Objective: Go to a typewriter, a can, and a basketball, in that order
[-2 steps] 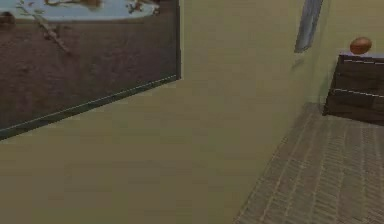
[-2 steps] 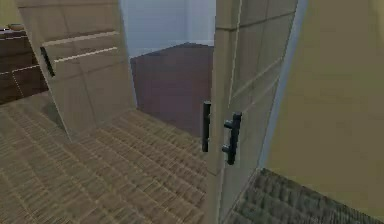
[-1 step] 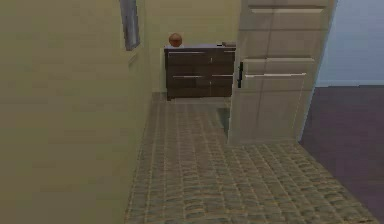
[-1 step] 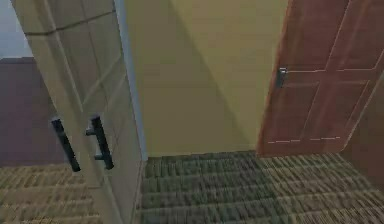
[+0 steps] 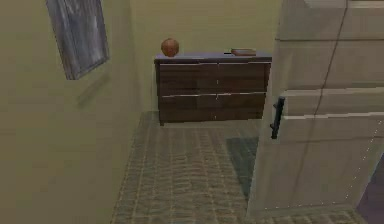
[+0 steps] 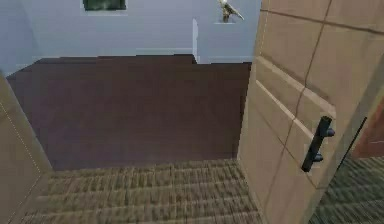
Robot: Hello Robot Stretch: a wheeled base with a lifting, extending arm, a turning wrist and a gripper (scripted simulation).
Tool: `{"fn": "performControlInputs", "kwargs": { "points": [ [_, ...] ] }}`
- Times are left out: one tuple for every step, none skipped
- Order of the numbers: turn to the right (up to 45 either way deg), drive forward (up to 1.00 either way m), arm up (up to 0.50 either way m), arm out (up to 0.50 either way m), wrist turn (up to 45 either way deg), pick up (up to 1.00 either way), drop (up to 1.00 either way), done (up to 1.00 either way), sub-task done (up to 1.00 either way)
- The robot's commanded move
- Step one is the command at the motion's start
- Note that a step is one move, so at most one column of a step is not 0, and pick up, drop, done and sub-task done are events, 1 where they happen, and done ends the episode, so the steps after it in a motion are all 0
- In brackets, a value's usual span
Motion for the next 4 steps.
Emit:
{"fn": "performControlInputs", "kwargs": {
  "points": [
    [0.0, 1.0, 0.0, 0.0, 0.0, 0.0, 0.0, 0.0, 0.0],
    [0.0, 0.55, 0.0, 0.0, 0.0, 0.0, 0.0, 0.0, 0.0],
    [21.0, 0.0, 0.0, 0.0, 0.0, 0.0, 0.0, 0.0, 0.0],
    [0.0, 0.35, 0.0, 0.0, 0.0, 0.0, 0.0, 0.0, 0.0]
  ]
}}
